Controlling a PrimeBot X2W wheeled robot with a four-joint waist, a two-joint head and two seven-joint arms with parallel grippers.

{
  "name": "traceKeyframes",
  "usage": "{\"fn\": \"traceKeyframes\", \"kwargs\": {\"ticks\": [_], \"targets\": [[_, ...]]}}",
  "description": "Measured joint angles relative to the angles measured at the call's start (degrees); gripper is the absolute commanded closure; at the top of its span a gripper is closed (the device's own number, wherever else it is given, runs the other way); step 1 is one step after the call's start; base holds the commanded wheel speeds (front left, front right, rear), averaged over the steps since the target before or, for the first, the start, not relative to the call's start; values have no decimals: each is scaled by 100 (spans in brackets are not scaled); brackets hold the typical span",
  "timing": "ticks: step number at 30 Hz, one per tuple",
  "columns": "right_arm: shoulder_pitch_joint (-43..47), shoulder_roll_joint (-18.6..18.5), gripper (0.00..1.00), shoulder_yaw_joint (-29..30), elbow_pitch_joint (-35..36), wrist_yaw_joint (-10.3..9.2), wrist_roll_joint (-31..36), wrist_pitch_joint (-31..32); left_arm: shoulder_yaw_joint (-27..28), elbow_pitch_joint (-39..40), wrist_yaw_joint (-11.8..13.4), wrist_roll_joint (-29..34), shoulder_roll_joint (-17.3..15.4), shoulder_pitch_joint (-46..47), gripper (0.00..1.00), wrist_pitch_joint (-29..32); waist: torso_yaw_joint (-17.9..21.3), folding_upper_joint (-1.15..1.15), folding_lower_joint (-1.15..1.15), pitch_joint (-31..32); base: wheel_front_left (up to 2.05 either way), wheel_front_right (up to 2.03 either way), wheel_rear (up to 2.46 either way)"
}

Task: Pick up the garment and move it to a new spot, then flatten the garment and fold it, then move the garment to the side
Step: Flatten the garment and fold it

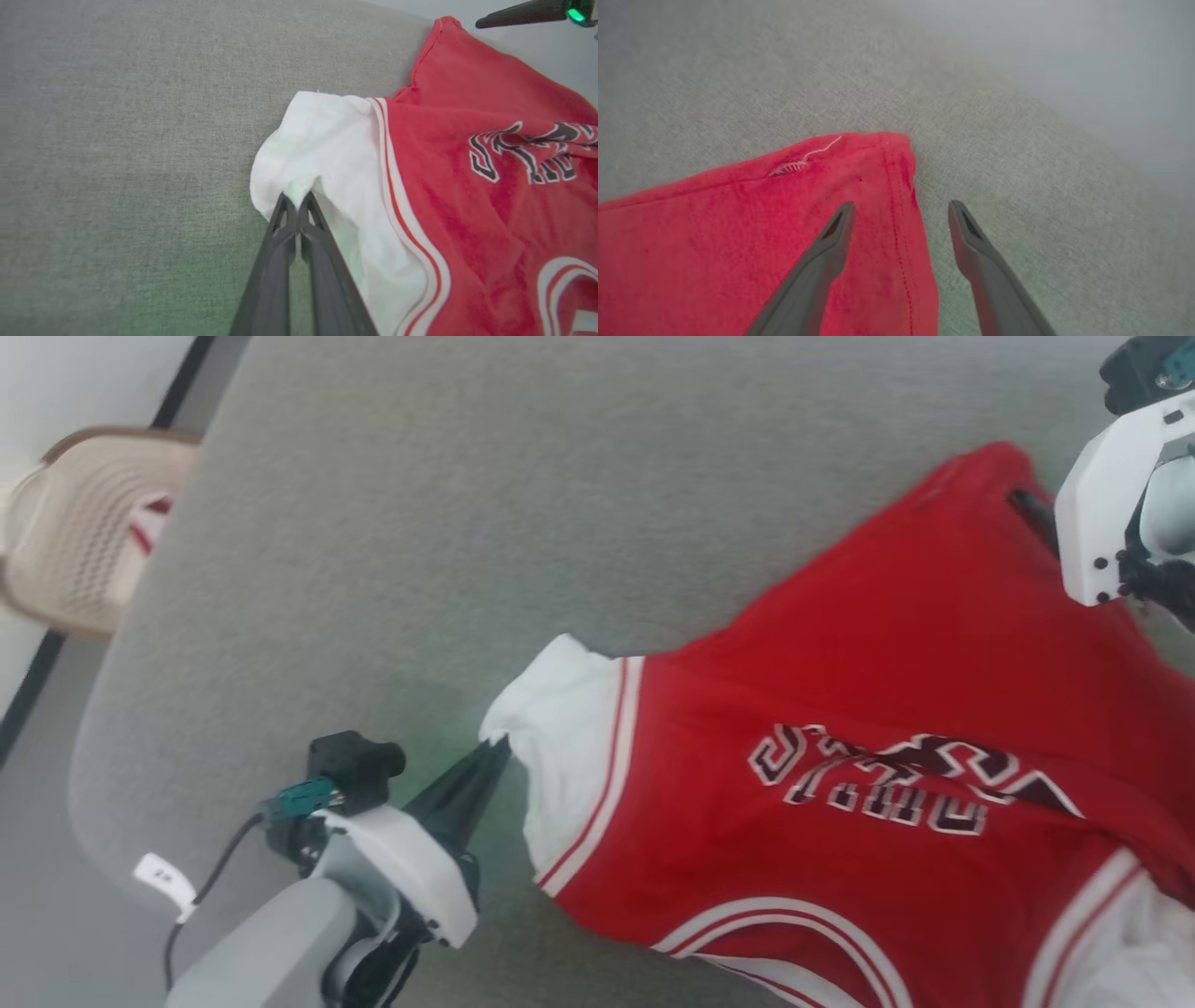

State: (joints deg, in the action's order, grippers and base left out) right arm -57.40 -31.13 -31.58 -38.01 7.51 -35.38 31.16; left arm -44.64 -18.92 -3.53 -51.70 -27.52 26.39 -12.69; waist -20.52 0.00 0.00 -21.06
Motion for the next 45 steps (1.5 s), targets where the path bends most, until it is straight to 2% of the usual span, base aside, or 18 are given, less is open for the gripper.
{"fn": "traceKeyframes", "kwargs": {"ticks": [4, 10, 11, 15, 20, 30, 36, 39, 45], "targets": [[-340, 3, 0, -375, -736, -1, -229, 366, -86, -223, -124, 75, 211, 158, 100, -51, -284, 0, 0, -144, 0, 0, 0], [-736, -18, 0, -713, -1355, -5, -659, 1129, -136, -521, -234, 83, 370, 289, 100, -109, -558, 0, 0, -329, 0, 0, 0], [-793, -25, 100, -731, -1405, -11, -764, 1257, -136, -557, -243, 83, 382, 303, 100, -112, -573, 0, 0, -345, 0, 0, 0], [-844, -80, 100, -1043, -1283, -10, -918, 1368, -101, -719, -286, 71, 393, 347, 100, -136, -516, 0, 0, -347, 0, 0, 0], [-828, -171, 100, -1355, -957, 3, -1057, 949, 68, -783, -286, -63, 157, 602, 100, -44, -290, 0, 0, -260, 0, 0, 0], [-943, -605, 100, -1839, 53, 2, -1347, 182, 583, -56, 57, -60, -988, 1760, 100, 937, 399, 0, 0, 212, 0, 0, 0], [-1172, -782, 100, -1831, 620, 3, -1388, -142, 756, 242, 74, -19, -1506, 2641, 100, 1686, 859, 0, 0, 568, 0, 0, 0], [-1321, -890, 100, -1764, 957, 3, -1341, -252, 824, 235, 55, 37, -1646, 3245, 100, 2067, 1129, 0, 0, 788, 0, 0, 0], [-1403, -1002, 100, -1550, 1384, 3, -1336, -309, 814, 35, -77, 135, -1690, 4026, 100, 2540, 1420, 0, 0, 1103, 0, 0, 0]]}}
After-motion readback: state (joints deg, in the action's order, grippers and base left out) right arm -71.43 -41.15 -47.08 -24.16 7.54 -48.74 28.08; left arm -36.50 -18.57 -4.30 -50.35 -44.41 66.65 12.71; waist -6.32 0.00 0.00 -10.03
